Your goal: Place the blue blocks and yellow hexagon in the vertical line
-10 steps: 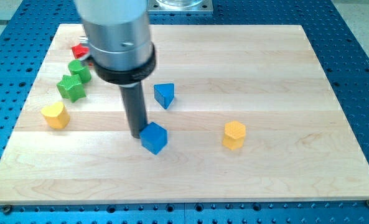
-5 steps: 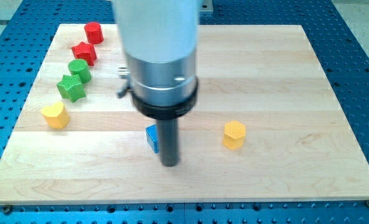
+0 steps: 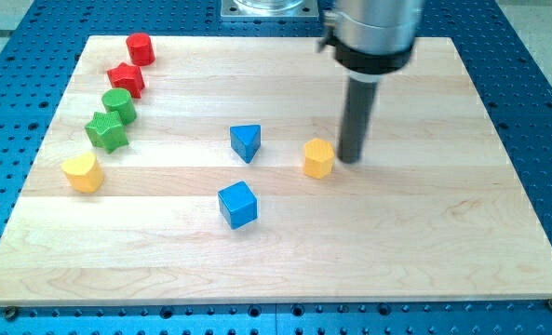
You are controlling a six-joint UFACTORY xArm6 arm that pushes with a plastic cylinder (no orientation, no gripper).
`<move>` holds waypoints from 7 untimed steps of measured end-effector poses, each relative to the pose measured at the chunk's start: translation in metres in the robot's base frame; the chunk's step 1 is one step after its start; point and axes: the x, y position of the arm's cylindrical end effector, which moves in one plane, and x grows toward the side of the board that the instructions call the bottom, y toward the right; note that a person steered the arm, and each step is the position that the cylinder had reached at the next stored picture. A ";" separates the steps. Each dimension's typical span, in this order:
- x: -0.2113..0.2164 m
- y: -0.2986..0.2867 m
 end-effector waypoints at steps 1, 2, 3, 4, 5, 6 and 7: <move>0.058 -0.029; 0.037 -0.059; -0.020 -0.063; -0.067 -0.072; -0.069 -0.084; -0.084 -0.108; -0.096 -0.120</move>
